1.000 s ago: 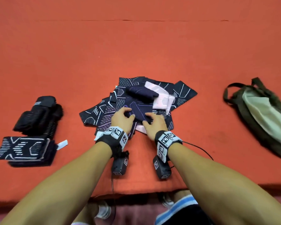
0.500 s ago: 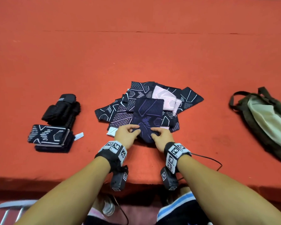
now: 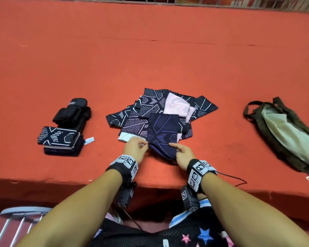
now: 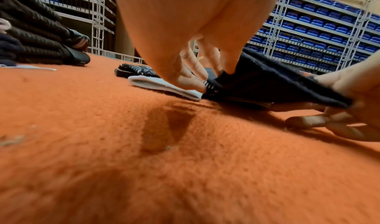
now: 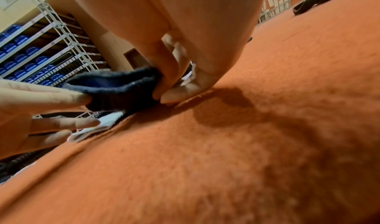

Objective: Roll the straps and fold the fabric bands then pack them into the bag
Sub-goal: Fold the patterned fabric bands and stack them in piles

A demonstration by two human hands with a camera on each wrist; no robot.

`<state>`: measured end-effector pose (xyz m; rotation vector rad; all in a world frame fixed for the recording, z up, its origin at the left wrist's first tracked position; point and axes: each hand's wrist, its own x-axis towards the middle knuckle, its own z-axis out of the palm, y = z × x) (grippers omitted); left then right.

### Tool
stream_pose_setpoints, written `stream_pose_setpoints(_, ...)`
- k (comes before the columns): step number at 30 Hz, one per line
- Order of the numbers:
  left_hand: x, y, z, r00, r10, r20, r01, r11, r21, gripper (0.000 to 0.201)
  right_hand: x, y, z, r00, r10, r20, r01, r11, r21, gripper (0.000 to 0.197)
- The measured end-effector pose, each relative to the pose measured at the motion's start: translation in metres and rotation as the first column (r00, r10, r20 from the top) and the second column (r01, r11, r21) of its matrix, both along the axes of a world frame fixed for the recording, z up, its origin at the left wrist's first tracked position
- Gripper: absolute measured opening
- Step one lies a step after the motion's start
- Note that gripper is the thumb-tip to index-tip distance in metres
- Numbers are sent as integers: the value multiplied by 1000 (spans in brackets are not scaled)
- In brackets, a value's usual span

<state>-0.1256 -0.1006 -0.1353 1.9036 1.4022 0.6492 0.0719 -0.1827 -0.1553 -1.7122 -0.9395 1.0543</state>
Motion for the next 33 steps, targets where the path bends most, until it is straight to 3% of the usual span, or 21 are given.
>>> stream_pose_setpoints(3, 1, -3, -1, 1000, -17, -9, 18, 992, 123, 13, 6, -7, -6, 989, 77, 124, -73, 997, -40, 56)
stream_pose_setpoints(5, 1, -6, -3, 999, -40, 1, 39, 989, 144, 13, 4, -9, -10, 985, 90, 148, -83, 995, -49, 50)
stream_pose_setpoints(11, -4, -8, -8, 995, -3, 103, 5, 1000, -21, 12, -1, -9, -10, 966, -5, 257, -8, 999, 51, 4)
stream_pose_setpoints(13, -8, -11, -11, 993, 32, 116, -24, 997, -69, 14, -3, -11, -14, 960, 18, 280, -34, 998, 49, 15)
stream_pose_setpoints(16, -15, -14, -19, 989, 78, 124, -64, 992, -113, 14, -4, -13, -14, 953, 27, 303, -33, 999, 16, 12)
stream_pose_setpoints(21, -19, -22, -31, 977, 118, 178, -90, 984, -156, 16, -6, -15, -13, 984, 12, 177, -12, 1000, -1, 20)
stream_pose_setpoints(23, -21, -25, -37, 975, 127, 180, -100, 983, -155, 13, -5, -16, -19, 975, -17, 219, 17, 1000, -1, 28)
stream_pose_setpoints(33, -20, -22, -44, 975, 116, 189, -77, 977, -198, 22, 0, -10, -18, 922, -21, 388, 46, 997, -56, 26)
